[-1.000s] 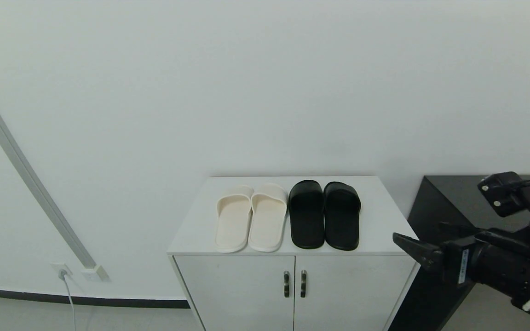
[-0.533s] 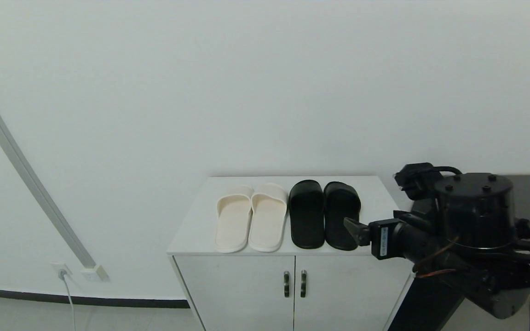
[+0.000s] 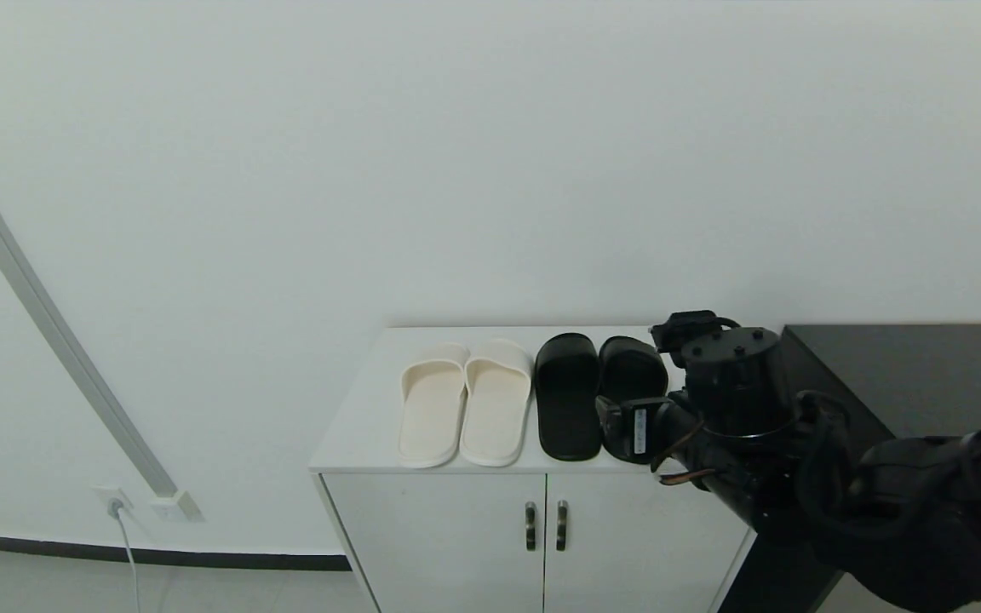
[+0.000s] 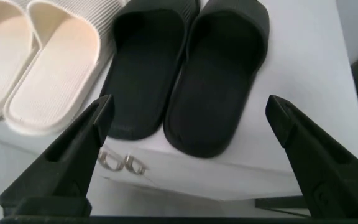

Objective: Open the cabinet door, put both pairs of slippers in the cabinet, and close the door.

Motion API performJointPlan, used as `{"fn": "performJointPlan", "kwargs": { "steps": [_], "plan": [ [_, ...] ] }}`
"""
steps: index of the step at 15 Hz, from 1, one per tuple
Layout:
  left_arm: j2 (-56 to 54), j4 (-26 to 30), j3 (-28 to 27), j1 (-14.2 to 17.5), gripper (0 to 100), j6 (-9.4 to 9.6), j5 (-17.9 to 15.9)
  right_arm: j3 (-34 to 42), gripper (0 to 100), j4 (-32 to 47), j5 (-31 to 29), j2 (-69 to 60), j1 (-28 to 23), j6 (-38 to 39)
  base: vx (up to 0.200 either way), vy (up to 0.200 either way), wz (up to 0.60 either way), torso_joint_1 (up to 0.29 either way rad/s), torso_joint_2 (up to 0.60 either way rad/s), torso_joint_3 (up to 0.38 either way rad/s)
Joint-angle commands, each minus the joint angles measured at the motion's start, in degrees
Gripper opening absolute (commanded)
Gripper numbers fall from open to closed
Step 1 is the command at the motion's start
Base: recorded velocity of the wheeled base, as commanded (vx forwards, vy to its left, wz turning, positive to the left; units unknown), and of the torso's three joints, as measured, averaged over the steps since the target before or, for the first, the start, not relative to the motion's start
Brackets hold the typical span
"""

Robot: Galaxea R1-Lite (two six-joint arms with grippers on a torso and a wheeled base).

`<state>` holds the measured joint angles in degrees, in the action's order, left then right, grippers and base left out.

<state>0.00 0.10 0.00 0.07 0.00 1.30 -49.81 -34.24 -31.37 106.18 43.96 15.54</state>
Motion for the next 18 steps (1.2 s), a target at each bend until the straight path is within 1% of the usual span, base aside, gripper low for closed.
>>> {"fn": "performJointPlan", "kwargs": {
  "steps": [1,7,8,10,15,18],
  "plan": [
    [0.0,-0.01,0.0,0.01,0,0.0,0.01,-4.51,100,-0.21,-1.59,6.76,-0.98,0.8,0.0,0.0,0.0,0.0,0.0,0.0],
    [0.09,-0.01,0.0,0.01,0,0.0,0.01,-15.76,100,-0.3,-5.64,17.13,-2.56,0.72,0.0,0.0,0.0,0.0,0.0,0.0],
    [0.0,-0.01,0.0,0.01,0,0.0,0.01,-18.92,100,-0.21,-6.51,19.68,-3.62,0.54,0.0,0.0,0.0,0.0,0.0,0.0],
    [0.09,-0.01,0.0,0.01,0,-0.09,0.01,-22.0,100,-0.21,-6.6,21.96,-4.5,0.19,0.0,0.0,0.0,0.0,0.0,0.0],
    [0.09,-0.01,0.0,0.01,0,-0.09,0.01,-26.39,100,-0.21,-6.6,26.36,-5.64,-0.6,0.0,0.0,0.0,0.0,0.0,0.0],
    [0.0,-0.01,0.0,0.01,0,-0.09,0.01,-30.87,100,-0.12,-6.51,28.73,-6.08,-1.39,0.0,0.0,0.0,0.0,0.0,0.0]
  ]
}}
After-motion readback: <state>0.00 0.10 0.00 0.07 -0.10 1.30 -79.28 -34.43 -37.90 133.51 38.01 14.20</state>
